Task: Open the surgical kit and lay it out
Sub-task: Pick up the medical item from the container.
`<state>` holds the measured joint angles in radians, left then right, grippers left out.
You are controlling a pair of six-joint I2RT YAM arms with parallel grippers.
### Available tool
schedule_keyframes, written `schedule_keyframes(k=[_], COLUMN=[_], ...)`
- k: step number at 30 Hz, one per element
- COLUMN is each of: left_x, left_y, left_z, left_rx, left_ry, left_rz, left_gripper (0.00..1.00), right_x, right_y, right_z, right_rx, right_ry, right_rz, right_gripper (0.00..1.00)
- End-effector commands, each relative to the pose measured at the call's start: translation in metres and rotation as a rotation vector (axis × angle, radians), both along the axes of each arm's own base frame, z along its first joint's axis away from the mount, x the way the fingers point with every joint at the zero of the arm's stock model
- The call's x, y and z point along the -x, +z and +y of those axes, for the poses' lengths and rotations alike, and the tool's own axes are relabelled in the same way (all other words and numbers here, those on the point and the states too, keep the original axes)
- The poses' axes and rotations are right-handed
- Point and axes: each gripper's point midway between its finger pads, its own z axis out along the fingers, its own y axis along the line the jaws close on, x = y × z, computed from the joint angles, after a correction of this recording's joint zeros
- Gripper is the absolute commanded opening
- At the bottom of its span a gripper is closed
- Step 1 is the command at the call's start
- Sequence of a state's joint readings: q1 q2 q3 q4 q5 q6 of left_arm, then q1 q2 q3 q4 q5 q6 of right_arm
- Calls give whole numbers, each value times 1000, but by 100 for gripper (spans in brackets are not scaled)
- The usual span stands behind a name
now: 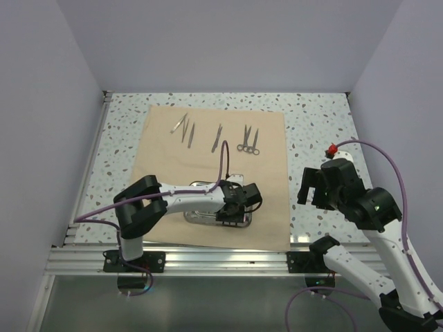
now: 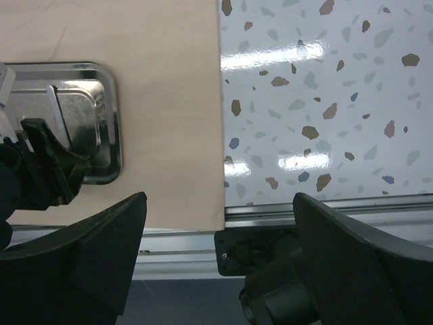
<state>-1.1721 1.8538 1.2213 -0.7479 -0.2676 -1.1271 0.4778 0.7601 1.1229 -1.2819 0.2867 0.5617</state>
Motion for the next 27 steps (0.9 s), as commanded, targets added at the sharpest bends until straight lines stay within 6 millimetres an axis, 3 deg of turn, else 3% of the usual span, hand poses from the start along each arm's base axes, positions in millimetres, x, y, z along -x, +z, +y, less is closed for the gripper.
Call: schedule_keyframes(k=[1, 5, 10, 19, 22, 27], left_x=[0, -2, 7, 18, 15, -4], left_y=[-20, -28, -33, -45, -36, 17], left_z=[6, 7, 10, 28, 27, 14], left_rx=[-37, -67, -53, -71, -75, -52], left_ry=[70, 76, 98, 109, 93, 79], left_rz=[-4, -2, 29, 61, 45, -46], left_gripper=[51, 47, 35, 0, 0, 0], right_x=[8, 9, 10, 8, 7, 6], right_y=[-3, -2, -2, -4, -5, -4], right_z=[3, 4, 5, 6, 6, 5], right_rx=[0, -7, -9, -4, -1, 0], right_ry=[48, 61, 68, 68, 69, 62], right_rz=[31, 30, 32, 37, 39, 37], right_gripper=[93, 92, 92, 92, 92, 91])
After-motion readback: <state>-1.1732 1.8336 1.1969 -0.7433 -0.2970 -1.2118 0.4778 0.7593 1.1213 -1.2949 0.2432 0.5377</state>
